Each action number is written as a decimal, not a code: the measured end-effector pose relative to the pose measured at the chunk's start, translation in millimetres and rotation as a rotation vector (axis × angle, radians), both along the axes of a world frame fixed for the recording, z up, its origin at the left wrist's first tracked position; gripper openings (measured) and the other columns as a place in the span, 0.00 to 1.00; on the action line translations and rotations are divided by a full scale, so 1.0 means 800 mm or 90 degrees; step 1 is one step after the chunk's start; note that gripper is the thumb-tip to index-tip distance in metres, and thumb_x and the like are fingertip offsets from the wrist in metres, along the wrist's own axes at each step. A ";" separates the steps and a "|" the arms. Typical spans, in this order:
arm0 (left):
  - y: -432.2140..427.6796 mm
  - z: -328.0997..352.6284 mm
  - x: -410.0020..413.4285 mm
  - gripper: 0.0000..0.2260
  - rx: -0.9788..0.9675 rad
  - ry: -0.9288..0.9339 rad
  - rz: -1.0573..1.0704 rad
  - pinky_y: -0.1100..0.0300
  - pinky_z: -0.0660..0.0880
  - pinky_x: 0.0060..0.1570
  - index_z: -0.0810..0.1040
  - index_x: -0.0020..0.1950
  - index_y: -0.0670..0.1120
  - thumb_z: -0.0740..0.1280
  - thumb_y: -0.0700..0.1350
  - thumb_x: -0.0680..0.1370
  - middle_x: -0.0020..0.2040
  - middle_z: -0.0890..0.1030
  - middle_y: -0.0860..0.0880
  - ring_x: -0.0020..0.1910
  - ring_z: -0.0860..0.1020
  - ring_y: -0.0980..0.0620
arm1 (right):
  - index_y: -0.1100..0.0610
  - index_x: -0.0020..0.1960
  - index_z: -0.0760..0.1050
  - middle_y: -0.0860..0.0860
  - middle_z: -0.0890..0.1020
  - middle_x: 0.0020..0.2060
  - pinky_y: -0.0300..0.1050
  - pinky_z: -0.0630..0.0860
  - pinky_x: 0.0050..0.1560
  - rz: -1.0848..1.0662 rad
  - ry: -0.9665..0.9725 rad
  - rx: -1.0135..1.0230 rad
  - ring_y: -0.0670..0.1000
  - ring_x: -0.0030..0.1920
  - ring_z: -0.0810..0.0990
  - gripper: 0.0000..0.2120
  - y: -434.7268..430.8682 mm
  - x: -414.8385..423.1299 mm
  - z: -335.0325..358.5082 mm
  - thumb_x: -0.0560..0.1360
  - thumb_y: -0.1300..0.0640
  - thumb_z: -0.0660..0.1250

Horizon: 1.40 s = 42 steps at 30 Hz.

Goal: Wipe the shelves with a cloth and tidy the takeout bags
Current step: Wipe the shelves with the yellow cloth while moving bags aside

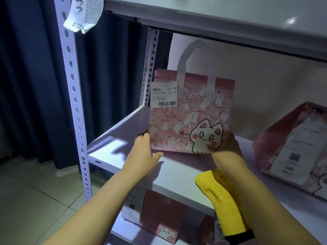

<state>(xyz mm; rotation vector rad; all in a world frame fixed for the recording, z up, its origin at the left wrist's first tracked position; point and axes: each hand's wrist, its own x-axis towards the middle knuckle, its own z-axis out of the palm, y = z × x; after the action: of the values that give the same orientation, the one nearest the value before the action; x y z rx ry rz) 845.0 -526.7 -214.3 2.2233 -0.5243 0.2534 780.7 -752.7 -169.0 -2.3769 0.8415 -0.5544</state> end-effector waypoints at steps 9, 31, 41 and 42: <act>0.014 0.000 -0.008 0.28 0.000 -0.029 0.007 0.60 0.66 0.57 0.63 0.71 0.48 0.69 0.51 0.74 0.65 0.68 0.47 0.63 0.69 0.48 | 0.57 0.63 0.68 0.58 0.76 0.57 0.54 0.75 0.55 -0.013 -0.063 -0.066 0.61 0.56 0.75 0.24 0.010 -0.025 0.009 0.70 0.51 0.70; 0.017 -0.002 -0.161 0.08 -0.012 -0.127 -0.222 0.56 0.74 0.47 0.80 0.52 0.45 0.70 0.45 0.74 0.48 0.79 0.51 0.48 0.77 0.52 | 0.42 0.73 0.58 0.51 0.63 0.72 0.55 0.60 0.66 0.167 0.164 -0.180 0.56 0.70 0.61 0.34 0.037 -0.205 -0.046 0.70 0.34 0.62; -0.008 -0.014 -0.209 0.09 0.022 -0.102 -0.183 0.54 0.76 0.46 0.80 0.52 0.47 0.70 0.48 0.73 0.48 0.79 0.52 0.46 0.76 0.52 | 0.42 0.69 0.64 0.54 0.73 0.60 0.52 0.62 0.56 0.159 0.164 -0.278 0.58 0.57 0.72 0.25 0.033 -0.218 -0.055 0.72 0.45 0.62; -0.013 -0.015 -0.218 0.09 0.019 -0.101 -0.179 0.54 0.76 0.47 0.80 0.52 0.47 0.70 0.47 0.73 0.47 0.79 0.52 0.46 0.76 0.52 | 0.42 0.68 0.65 0.54 0.73 0.59 0.52 0.63 0.55 0.169 0.158 -0.277 0.58 0.57 0.73 0.25 0.030 -0.228 -0.054 0.72 0.46 0.63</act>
<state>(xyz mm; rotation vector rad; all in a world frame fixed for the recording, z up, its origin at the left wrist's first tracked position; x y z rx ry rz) 670.6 -537.0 -226.0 2.1368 -0.9227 0.2772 598.6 -729.0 -212.3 -2.9444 0.5253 -0.3656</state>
